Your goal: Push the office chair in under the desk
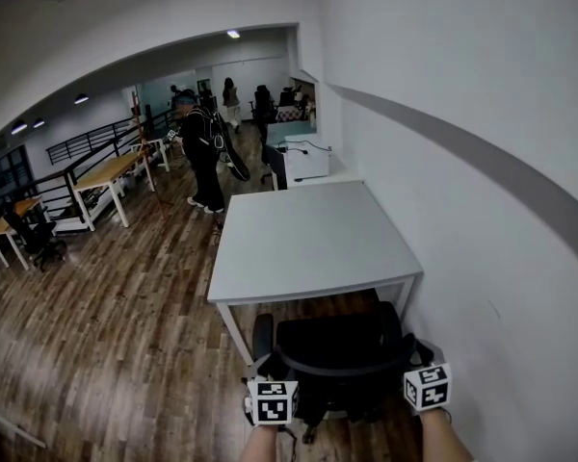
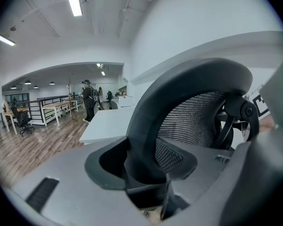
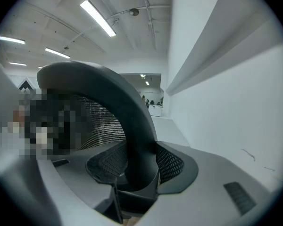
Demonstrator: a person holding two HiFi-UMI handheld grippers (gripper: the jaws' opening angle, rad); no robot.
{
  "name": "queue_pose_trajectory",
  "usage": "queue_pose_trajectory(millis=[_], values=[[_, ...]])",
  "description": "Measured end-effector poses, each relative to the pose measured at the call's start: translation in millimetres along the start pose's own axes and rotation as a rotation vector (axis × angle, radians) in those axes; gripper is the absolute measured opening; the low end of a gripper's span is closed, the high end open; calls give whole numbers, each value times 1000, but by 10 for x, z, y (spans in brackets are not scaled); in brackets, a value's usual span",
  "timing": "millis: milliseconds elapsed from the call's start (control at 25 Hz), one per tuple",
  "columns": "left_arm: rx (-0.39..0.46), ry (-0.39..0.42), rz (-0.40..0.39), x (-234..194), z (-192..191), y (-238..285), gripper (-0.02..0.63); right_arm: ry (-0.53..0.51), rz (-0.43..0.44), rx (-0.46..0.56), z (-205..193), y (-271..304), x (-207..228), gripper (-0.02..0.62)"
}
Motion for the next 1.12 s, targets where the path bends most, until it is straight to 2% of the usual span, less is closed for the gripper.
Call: queue_pose_trajectory(millis=[440, 1120], values=[[-1, 14, 17, -89, 177, 427, 183, -5, -6, 1, 121, 430, 154, 202], [14, 17, -8, -261, 405, 848, 181, -10, -15, 11, 331, 876, 253, 201]])
Point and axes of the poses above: the fingertips, and each gripper's own axes: y forward along the fingers, x to its right, z out of its top, the point moved 1 cm from there along -y, backward along the fingers, and after that the axes turned 2 degrees about y, right-handed, at the moved point
